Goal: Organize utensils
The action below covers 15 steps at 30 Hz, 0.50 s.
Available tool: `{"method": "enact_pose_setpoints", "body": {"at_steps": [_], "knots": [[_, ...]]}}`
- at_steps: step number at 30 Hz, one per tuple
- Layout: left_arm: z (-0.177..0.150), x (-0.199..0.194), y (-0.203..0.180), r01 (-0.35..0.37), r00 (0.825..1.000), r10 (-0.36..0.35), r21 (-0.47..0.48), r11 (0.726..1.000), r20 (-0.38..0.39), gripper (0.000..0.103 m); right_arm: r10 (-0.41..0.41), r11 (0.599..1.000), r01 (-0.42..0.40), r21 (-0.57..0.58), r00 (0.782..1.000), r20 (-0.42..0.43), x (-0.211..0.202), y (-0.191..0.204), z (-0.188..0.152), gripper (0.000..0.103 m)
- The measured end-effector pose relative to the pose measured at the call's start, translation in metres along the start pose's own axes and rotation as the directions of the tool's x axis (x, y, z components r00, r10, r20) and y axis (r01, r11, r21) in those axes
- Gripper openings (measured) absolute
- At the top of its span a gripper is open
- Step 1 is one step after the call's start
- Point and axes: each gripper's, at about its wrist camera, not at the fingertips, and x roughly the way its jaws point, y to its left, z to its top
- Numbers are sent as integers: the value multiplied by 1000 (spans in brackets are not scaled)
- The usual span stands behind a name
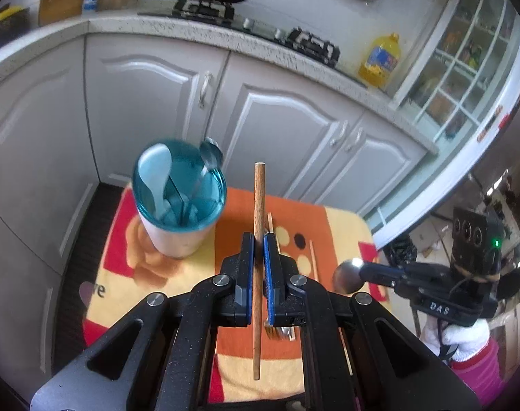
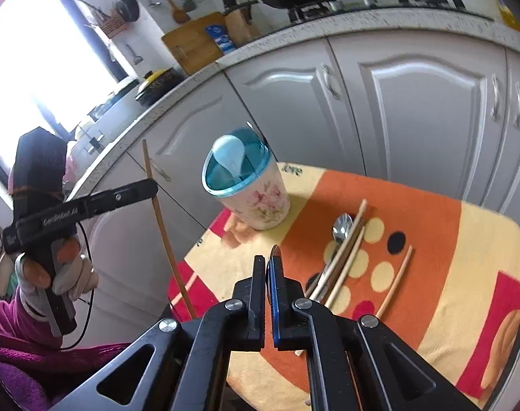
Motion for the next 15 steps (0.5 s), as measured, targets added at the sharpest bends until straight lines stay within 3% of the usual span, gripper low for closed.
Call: {"method": "enact_pose_setpoints", "body": {"at_steps": [8,10,12,15], "knots": [[19,-21,11,-8,997,10,-26,1000,74,4,-5,1000,6,-10,1000,29,0,3,17,2],[19,-22,14,-14,997,17,-31,999,74,4,-33,999,33,-17,999,-29,14,0,12,3],[18,-20,20,-20,997,24,-45,999,70,4,-59,998,56,-37,996,-72,26,0,3,8],[15,-17,28,-31,998,35,-63,998,57,4,-49,998,44,-41,990,-133,49,0,-9,28]]}}
